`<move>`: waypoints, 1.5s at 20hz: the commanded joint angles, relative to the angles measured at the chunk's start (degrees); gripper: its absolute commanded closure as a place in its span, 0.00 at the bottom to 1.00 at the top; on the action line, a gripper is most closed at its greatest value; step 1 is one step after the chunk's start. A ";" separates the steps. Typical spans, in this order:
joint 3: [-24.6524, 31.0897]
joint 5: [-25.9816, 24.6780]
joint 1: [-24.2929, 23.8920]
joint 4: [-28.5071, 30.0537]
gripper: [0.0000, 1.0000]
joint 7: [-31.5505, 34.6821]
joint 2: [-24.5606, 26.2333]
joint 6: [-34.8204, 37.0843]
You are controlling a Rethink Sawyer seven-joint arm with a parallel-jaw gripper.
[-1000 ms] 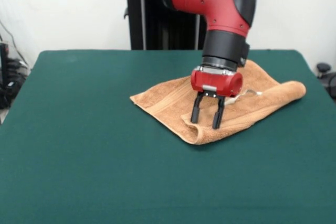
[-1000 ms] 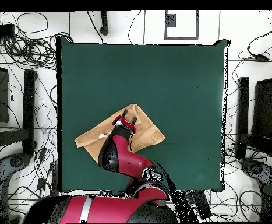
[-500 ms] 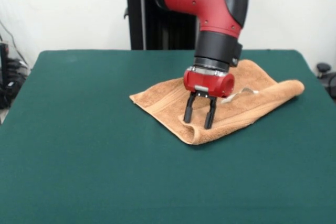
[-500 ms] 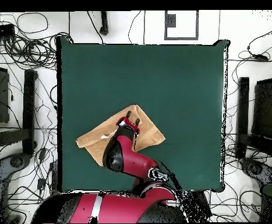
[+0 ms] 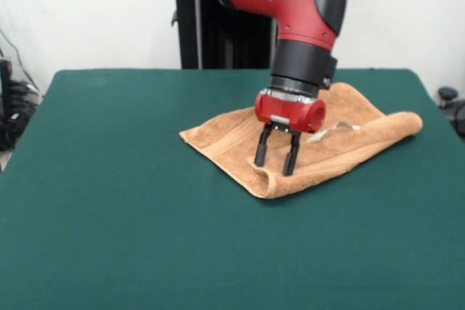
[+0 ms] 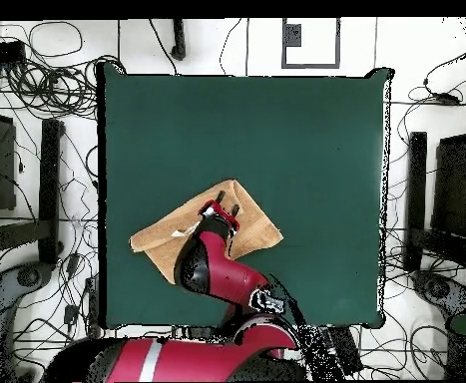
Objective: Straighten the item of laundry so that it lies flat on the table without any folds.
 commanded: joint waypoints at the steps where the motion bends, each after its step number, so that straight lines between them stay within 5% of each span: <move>1: -2.12 7.66 4.25 0.83 0.00 3.82 0.00 13.25; 4: -4.29 11.03 7.04 1.34 0.00 4.54 -0.29 15.79; 13: -4.24 9.35 7.08 0.70 0.00 7.51 0.67 16.88; 30: -0.29 7.38 6.29 -6.29 0.00 10.60 7.74 4.81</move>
